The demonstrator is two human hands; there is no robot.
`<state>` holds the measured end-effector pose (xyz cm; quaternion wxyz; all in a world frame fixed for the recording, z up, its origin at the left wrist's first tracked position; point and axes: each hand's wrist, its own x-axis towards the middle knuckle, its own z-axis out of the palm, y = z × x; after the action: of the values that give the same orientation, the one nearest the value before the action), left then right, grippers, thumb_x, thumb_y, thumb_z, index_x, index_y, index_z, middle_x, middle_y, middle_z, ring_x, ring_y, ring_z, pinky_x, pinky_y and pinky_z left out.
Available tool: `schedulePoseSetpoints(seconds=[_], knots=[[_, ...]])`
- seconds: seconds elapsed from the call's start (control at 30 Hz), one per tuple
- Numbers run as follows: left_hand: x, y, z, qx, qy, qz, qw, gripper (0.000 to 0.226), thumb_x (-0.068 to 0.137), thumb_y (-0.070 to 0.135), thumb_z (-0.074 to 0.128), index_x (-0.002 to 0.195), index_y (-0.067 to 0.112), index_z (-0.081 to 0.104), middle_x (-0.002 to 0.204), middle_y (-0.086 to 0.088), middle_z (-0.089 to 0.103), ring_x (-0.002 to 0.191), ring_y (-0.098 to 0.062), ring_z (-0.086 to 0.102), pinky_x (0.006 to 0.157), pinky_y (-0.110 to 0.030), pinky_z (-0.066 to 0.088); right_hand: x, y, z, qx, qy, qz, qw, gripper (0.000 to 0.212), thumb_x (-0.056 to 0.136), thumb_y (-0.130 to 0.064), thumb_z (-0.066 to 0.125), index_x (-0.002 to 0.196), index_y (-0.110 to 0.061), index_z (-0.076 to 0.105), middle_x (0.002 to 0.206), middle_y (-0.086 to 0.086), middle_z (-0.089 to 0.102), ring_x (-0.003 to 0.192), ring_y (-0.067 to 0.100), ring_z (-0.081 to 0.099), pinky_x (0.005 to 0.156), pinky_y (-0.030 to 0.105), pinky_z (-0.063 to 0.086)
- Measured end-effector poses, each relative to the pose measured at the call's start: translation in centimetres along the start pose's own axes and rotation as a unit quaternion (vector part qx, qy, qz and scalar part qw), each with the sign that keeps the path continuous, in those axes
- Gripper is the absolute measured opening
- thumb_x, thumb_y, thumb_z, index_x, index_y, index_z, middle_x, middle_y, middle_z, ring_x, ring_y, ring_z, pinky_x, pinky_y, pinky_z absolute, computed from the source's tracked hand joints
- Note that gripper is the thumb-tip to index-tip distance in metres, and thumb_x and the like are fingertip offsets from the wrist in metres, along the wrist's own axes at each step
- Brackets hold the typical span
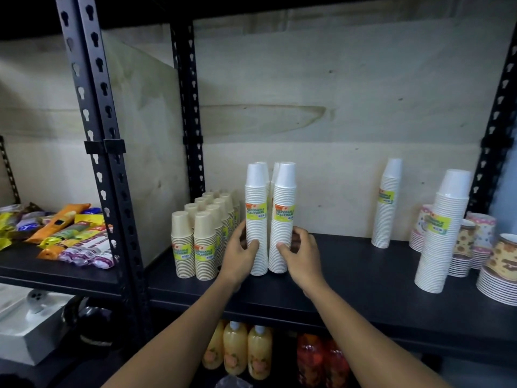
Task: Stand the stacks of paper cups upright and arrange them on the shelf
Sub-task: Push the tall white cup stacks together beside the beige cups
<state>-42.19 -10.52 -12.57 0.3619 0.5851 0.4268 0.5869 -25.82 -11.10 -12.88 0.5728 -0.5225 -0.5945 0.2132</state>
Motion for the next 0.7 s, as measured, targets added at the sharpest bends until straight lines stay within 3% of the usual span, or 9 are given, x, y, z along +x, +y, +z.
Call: schedulePoseSetpoints(seconds=[0.07,0.2,0.3,0.7], knots=[[0.3,-0.3,0.0,-0.009,0.007,0.000,1.000,0.058,0.099,0.004,0.058,0.148,0.032,0.045,0.132,0.013,0.064,0.119,0.000,0.061,0.093,-0.022,0.053,0.1,0.2,0.3,-0.010,0.004,-0.008,1.000,0.046,0.089,-0.021,0.076,0.130,-0.018,0.056,0.122,-0.001,0.052,0.098,-0.001,0.059,0.085,0.017,0.049],[0.8,-1.0,0.0,-0.011,0.007,0.003,1.000,0.058,0.100,0.005,0.056,0.150,0.031,0.044,0.136,0.010,0.064,0.124,-0.004,0.061,0.102,-0.033,0.052,0.1,0.9,1.0,-0.020,0.008,-0.019,1.000,0.047,0.087,-0.023,0.078,0.129,-0.017,0.058,0.120,-0.001,0.053,0.100,0.004,0.061,0.084,0.015,0.051],[1.1,-1.3,0.0,-0.016,0.007,0.008,1.000,0.058,0.100,0.008,0.057,0.149,0.036,0.045,0.142,0.007,0.059,0.125,-0.006,0.061,0.101,-0.033,0.054,0.2,1.3,1.3,-0.026,0.011,-0.026,0.999,0.048,0.087,-0.023,0.078,0.129,-0.016,0.058,0.119,-0.001,0.053,0.100,0.003,0.060,0.078,0.006,0.045],[1.7,-1.7,-0.1,-0.036,-0.015,-0.009,0.999,0.060,0.101,0.005,0.054,0.154,0.028,0.039,0.141,0.012,0.060,0.129,-0.002,0.057,0.109,-0.033,0.048,0.3,1.9,1.9,-0.034,0.027,-0.044,0.998,0.051,0.088,-0.029,0.077,0.133,-0.019,0.055,0.123,-0.004,0.052,0.106,0.003,0.060,0.078,0.006,0.045]])
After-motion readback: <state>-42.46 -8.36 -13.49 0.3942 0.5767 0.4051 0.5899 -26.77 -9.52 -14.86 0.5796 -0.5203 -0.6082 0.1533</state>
